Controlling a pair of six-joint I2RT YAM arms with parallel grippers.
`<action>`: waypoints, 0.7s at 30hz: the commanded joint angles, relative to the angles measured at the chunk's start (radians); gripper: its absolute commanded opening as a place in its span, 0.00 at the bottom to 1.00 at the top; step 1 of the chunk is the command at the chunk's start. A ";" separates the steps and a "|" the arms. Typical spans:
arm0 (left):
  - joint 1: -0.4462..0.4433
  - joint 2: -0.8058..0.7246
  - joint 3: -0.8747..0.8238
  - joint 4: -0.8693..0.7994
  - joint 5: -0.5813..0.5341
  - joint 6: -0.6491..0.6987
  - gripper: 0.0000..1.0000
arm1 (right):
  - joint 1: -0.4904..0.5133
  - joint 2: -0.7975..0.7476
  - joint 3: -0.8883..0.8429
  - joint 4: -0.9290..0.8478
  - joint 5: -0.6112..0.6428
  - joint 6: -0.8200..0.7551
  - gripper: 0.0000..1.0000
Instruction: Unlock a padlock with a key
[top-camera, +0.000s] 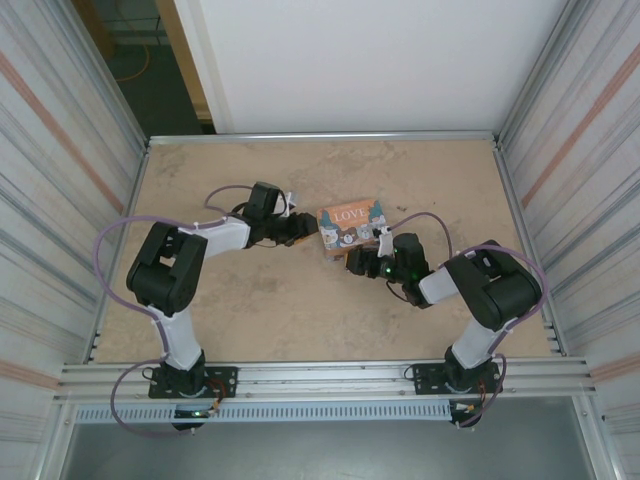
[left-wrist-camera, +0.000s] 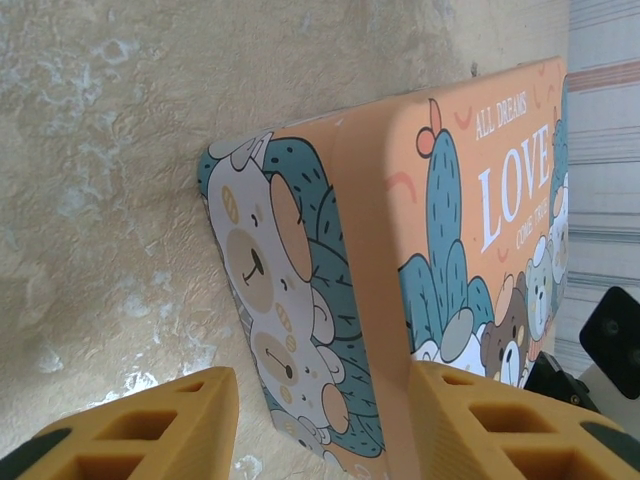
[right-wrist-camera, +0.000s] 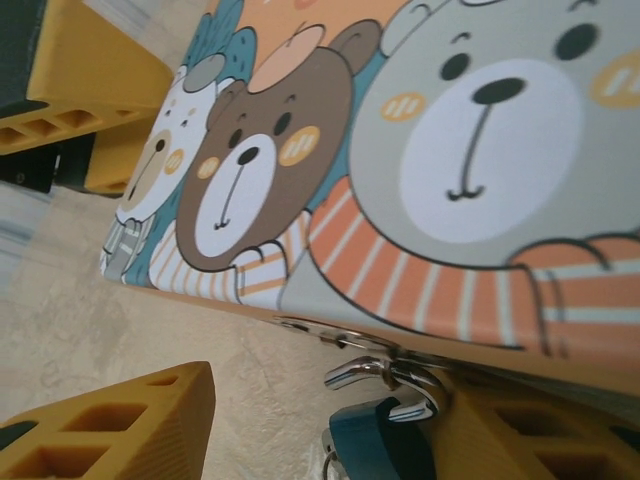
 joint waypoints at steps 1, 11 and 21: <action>-0.007 0.022 0.005 -0.033 -0.003 0.028 0.49 | 0.006 0.012 0.017 0.029 -0.018 -0.028 0.53; -0.007 0.015 0.011 -0.044 -0.007 0.029 0.49 | 0.004 0.015 0.010 0.011 -0.011 -0.029 0.41; -0.007 0.009 0.009 -0.052 -0.012 0.034 0.49 | 0.000 0.003 0.010 -0.023 -0.008 -0.037 0.20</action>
